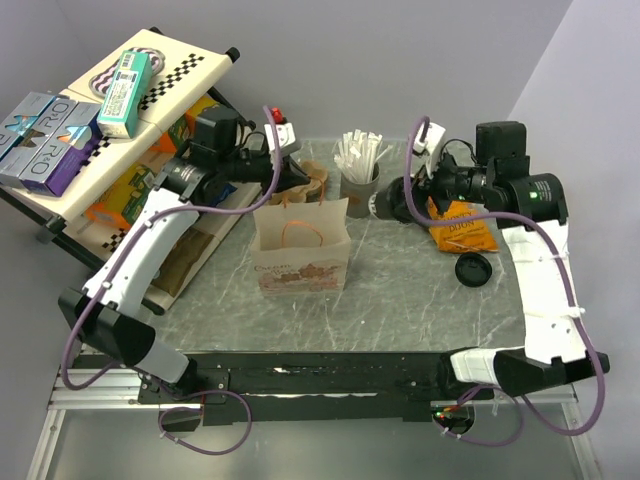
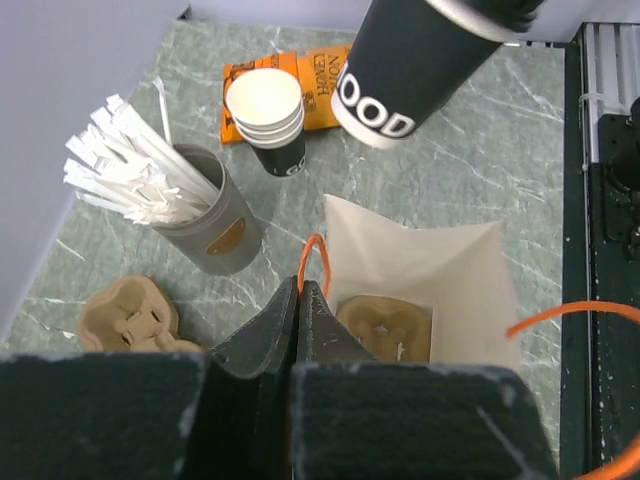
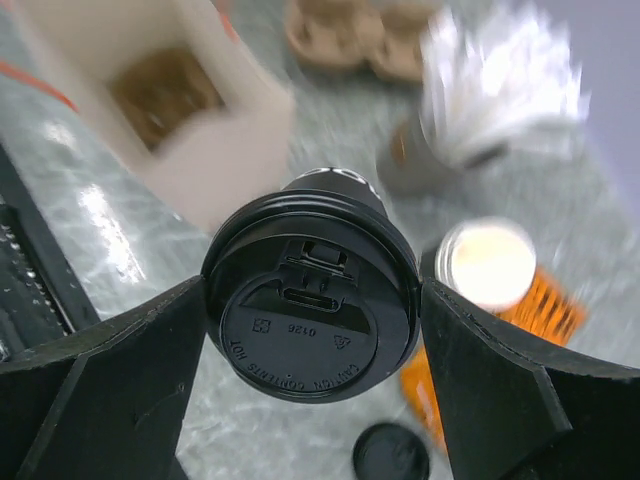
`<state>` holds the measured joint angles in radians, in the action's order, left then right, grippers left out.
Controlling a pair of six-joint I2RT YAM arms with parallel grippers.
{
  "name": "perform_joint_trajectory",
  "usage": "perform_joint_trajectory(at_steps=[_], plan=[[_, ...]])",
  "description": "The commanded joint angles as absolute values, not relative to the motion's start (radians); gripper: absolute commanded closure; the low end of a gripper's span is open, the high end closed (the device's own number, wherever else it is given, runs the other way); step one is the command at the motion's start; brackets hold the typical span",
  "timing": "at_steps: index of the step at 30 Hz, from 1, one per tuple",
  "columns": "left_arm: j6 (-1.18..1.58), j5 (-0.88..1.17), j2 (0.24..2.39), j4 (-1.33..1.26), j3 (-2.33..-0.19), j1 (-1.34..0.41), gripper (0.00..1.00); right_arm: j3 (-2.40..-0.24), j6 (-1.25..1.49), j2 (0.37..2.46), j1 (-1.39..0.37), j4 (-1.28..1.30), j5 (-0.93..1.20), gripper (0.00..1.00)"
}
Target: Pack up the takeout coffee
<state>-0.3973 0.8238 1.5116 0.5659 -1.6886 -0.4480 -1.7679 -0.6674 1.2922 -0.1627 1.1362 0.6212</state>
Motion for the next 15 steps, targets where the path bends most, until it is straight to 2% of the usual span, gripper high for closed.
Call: perform_joint_trajectory(at_steps=[1, 3, 4, 5, 6, 15], plan=[[-0.393, 0.805, 1.416, 0.56, -1.671, -0.462, 0.99, -1.936, -0.701, 1.284, -0.279, 1.204, 0.699, 0.52], [-0.397, 0.793, 1.394, 0.558, -1.641, -0.463, 0.99, -2.023, -0.736, 1.301, -0.316, 1.239, 0.73, 0.67], [-0.399, 0.782, 1.372, 0.555, -1.631, -0.463, 0.99, -2.046, -0.741, 1.313, -0.337, 1.252, 0.739, 0.88], [-0.394, 0.778, 1.359, 0.551, -1.611, -0.465, 0.99, -2.062, -0.741, 1.318, -0.372, 1.25, 0.742, 0.96], [-0.385, 0.775, 1.347, 0.536, -1.602, -0.466, 0.99, -2.075, -0.741, 1.318, -0.392, 1.246, 0.744, 1.0], [-0.262, 0.745, 1.204, 0.499, -1.502, -0.517, 0.99, -2.131, -0.801, 1.305, -0.654, 1.272, 0.707, 1.0]])
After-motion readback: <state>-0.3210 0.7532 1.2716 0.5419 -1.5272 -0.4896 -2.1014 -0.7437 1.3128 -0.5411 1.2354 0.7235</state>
